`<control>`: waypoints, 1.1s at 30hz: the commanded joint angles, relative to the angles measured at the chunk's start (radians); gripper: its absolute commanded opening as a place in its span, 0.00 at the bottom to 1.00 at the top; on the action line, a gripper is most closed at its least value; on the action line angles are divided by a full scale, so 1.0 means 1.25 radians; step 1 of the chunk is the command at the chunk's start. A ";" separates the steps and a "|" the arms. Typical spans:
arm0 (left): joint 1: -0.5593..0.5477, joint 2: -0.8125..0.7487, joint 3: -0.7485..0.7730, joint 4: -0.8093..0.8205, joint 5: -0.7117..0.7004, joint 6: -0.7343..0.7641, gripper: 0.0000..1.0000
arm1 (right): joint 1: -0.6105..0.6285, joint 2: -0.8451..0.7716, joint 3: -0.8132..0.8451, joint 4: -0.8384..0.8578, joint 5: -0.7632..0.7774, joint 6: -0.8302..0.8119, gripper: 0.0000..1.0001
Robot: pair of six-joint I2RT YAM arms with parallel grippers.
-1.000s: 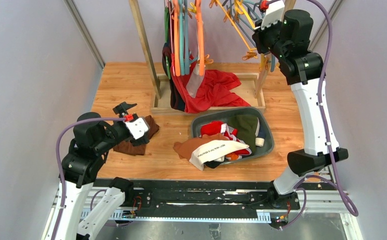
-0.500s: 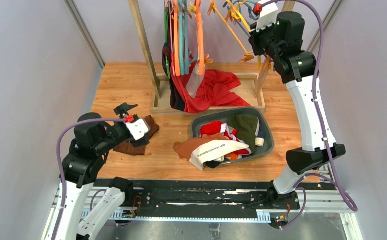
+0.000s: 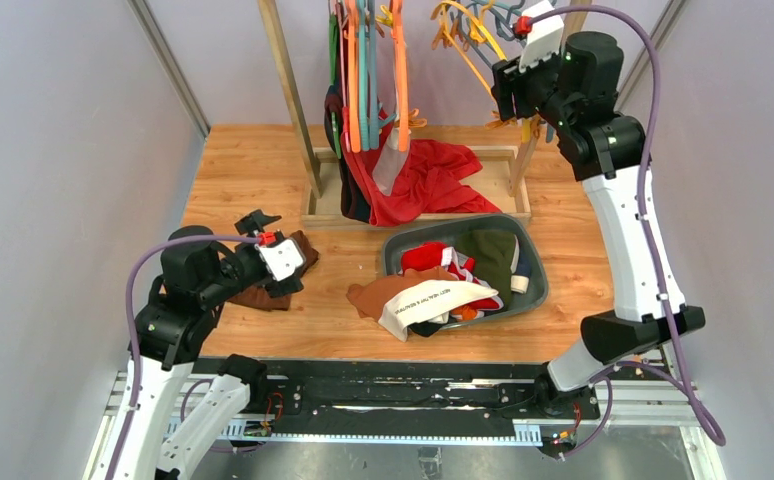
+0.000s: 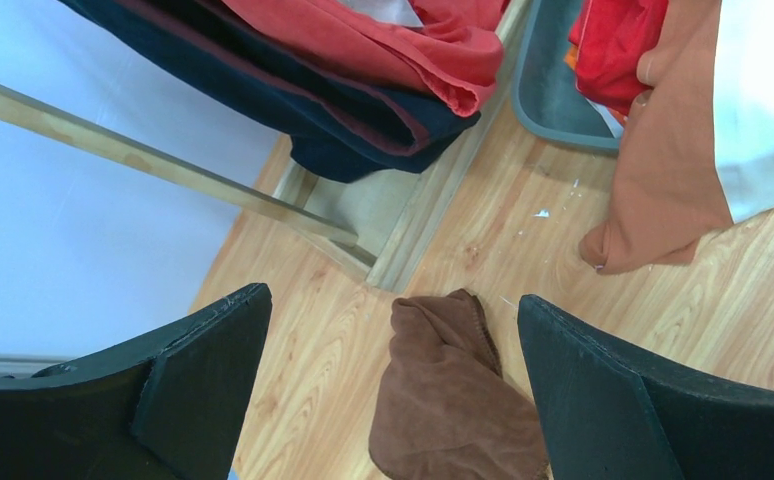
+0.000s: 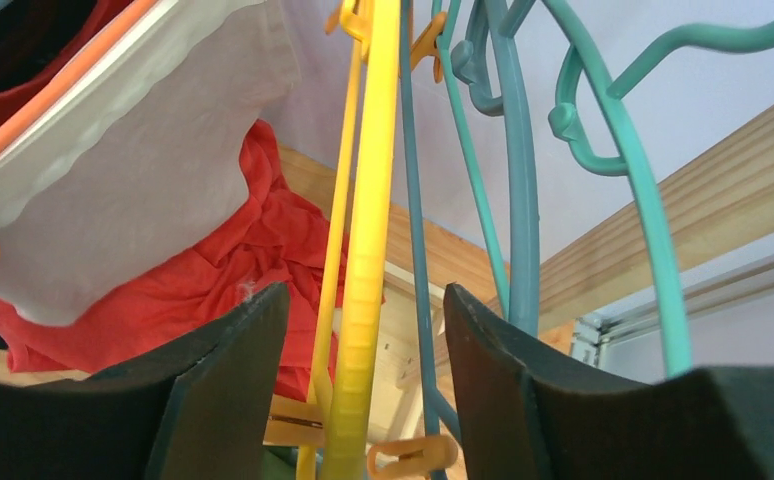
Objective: Remove the underwear clipped to the hanger
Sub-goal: Place the hanger at the clothesline, then adjust the underwear in the bin.
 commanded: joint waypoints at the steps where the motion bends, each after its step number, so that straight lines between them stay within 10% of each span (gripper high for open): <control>1: -0.002 0.001 -0.029 0.032 0.015 -0.003 0.98 | 0.012 -0.079 -0.029 0.010 -0.044 -0.014 0.63; 17: -0.002 0.003 -0.127 0.127 -0.025 -0.100 0.98 | 0.097 -0.400 -0.404 -0.032 -0.392 -0.192 0.65; 33: -0.001 -0.001 -0.161 0.170 -0.085 -0.132 0.98 | 0.312 -0.363 -0.816 -0.103 -0.204 -0.372 0.65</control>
